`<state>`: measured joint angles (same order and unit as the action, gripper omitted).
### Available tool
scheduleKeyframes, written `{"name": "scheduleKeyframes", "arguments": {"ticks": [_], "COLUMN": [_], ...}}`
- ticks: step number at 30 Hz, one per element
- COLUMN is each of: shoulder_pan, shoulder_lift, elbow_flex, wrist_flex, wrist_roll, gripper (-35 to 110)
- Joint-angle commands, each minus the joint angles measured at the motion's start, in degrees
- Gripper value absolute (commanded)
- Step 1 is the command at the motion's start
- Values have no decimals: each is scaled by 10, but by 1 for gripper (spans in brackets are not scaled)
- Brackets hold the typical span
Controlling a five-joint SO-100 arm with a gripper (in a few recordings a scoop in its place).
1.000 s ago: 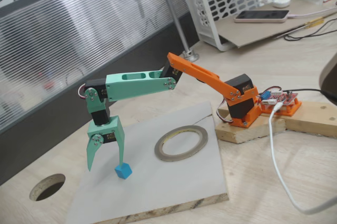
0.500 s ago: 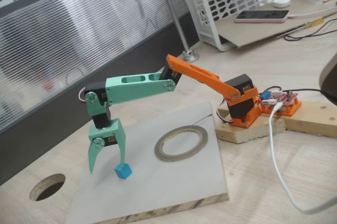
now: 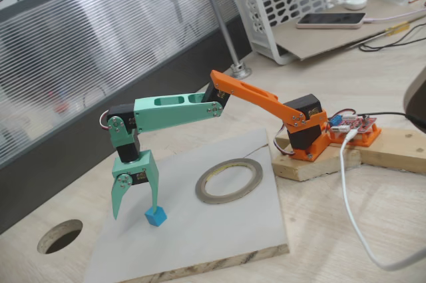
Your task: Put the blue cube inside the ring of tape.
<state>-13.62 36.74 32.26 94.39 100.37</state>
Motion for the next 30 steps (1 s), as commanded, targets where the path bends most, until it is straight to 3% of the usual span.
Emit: {"name": "scheduleKeyframes", "arguments": {"ticks": [1, 17, 30], "shoulder_pan": [-5, -3, -2], "shoulder_lift": [-6, 89, 192], "elbow_flex": [7, 21, 228], "wrist_flex": [7, 10, 6], "wrist_roll": [5, 4, 4], "gripper": [56, 56, 56]}}
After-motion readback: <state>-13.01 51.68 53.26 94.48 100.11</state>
